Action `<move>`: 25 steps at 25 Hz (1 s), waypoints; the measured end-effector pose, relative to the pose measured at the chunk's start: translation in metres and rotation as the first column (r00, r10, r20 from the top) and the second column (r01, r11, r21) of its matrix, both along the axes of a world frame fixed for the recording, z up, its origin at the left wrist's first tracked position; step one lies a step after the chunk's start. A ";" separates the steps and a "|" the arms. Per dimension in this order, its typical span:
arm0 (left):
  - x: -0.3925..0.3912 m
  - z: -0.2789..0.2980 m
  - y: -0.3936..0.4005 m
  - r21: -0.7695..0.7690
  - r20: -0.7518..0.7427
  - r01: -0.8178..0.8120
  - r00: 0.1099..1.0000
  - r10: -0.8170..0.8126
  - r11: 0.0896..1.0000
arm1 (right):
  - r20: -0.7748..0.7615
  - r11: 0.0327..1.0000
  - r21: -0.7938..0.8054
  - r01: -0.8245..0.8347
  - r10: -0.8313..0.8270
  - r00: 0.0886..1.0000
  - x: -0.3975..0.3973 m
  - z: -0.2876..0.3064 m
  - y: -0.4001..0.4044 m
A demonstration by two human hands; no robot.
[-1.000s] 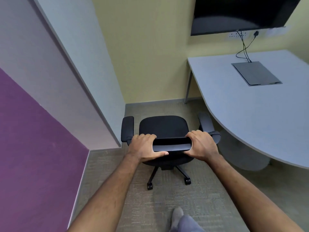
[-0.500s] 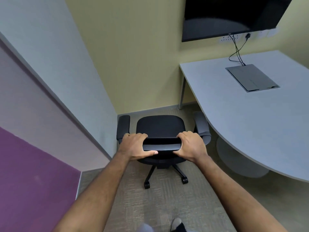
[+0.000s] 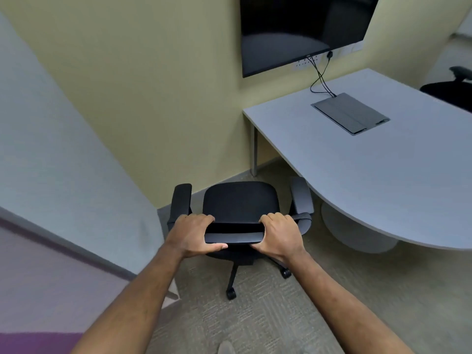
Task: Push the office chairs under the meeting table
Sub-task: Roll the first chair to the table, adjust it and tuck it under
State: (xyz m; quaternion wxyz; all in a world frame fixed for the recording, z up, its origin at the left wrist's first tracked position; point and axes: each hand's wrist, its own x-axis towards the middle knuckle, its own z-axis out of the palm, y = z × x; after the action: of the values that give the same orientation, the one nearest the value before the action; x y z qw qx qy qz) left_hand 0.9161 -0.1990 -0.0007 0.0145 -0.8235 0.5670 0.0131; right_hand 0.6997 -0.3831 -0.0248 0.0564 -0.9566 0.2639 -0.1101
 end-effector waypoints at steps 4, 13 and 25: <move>0.053 0.004 -0.001 0.011 0.006 0.104 0.995 -0.104 0.995 | 0.009 0.994 0.008 0.111 -0.111 0.994 0.036 -0.002 0.023; 0.141 0.007 -0.024 -0.013 0.030 0.311 0.950 -0.310 0.950 | -0.031 0.960 0.029 0.278 -0.277 0.960 0.100 -0.005 0.044; 0.176 0.005 -0.080 -0.021 0.003 0.350 0.937 -0.350 0.937 | -0.046 0.953 0.012 0.302 -0.301 0.953 0.127 -0.005 0.004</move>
State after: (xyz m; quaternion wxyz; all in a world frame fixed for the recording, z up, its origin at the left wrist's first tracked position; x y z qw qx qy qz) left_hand 1.0921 -0.2789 0.0041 0.0076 -0.7098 0.7044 0.0044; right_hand 0.8272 -0.3792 -0.0303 0.0425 -0.9068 0.4087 -0.0942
